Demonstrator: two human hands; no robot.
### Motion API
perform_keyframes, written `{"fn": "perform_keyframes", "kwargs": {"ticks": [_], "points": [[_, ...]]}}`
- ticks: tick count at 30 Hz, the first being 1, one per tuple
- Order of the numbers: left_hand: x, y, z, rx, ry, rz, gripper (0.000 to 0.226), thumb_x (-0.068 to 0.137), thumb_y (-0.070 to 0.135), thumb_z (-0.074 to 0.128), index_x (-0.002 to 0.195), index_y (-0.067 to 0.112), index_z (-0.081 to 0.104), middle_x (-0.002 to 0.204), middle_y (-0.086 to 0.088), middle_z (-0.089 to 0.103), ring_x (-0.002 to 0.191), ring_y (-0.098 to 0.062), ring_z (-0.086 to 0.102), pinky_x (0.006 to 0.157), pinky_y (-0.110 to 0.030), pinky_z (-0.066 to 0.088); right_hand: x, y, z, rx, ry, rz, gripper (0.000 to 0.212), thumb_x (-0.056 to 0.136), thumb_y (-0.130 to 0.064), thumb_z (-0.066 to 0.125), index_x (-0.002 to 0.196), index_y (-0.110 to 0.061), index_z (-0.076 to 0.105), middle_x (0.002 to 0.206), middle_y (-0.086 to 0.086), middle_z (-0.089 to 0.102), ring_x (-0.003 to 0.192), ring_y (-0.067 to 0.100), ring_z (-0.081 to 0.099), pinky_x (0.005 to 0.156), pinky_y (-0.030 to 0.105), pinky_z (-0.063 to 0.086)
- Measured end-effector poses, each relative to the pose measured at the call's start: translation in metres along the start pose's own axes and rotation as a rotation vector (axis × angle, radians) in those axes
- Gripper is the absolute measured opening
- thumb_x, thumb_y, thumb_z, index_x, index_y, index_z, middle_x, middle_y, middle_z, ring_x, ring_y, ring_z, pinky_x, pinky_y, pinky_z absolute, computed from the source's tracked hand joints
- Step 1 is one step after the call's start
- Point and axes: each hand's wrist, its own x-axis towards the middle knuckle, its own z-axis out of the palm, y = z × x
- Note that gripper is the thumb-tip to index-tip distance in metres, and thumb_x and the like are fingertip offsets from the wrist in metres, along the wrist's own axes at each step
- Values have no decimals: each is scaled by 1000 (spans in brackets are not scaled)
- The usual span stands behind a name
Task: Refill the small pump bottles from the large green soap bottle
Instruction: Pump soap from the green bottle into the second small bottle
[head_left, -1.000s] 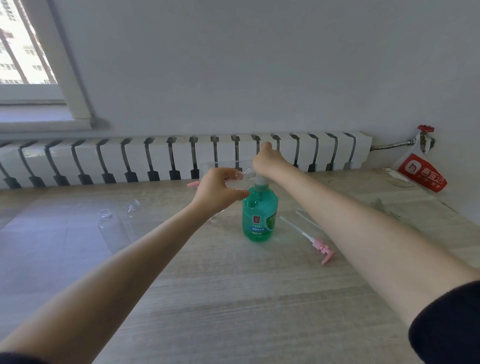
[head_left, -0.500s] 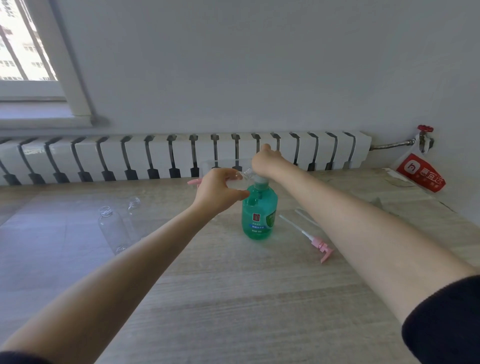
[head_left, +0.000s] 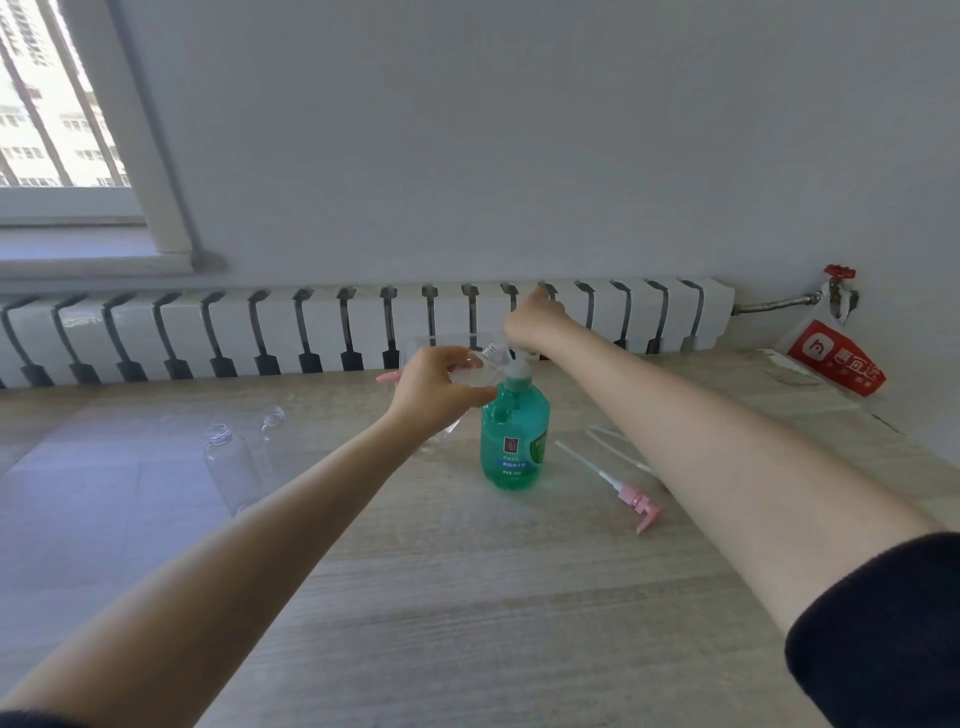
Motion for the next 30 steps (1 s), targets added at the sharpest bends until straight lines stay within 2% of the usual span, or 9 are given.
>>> {"fn": "perform_keyframes", "kwargs": {"ticks": [7,11,16,20,23,30], "points": [[1,-2,1,-15,3,-3,47,75,13,77,118,7,62,123,-5,62,106,-12,54,87,-25,41,2,-2,9,-11,-21,25,63,96,-9,40,149,-7,6,150,19,17,127,31,39,94,32,41],[1,-4,4,-15,4,-2,51,75,13,77,122,5,60,123,-6,61,102,-11,53,87,-26,42,3,2,13,-13,-19,24,62,96,-7,39,150,-10,7,152,19,13,127,33,39,91,34,39],[0,-9,8,-11,1,-22,53,73,15,78,122,7,60,124,-7,62,109,-18,58,97,-37,49,5,6,20,-23,-22,7,65,96,-9,42,151,-14,6,151,17,12,123,32,43,83,33,39],[-1,-9,10,-30,5,-22,50,75,14,78,121,6,61,125,-8,62,109,-16,56,94,-29,46,6,6,22,-38,-18,-16,65,96,-9,41,151,-16,7,151,16,12,120,31,45,79,32,39],[-2,-8,10,-22,-3,-23,50,75,14,77,122,6,60,125,-8,61,110,-16,56,90,-26,44,4,7,22,-59,-9,-23,67,95,-10,40,152,-18,6,152,15,11,121,32,44,81,34,41],[-3,-5,7,-22,-18,-38,49,75,14,77,121,6,61,125,-8,61,112,-18,56,96,-33,46,0,7,19,-12,-32,-3,61,96,-12,39,149,-11,10,149,18,20,121,31,44,79,33,39]]}}
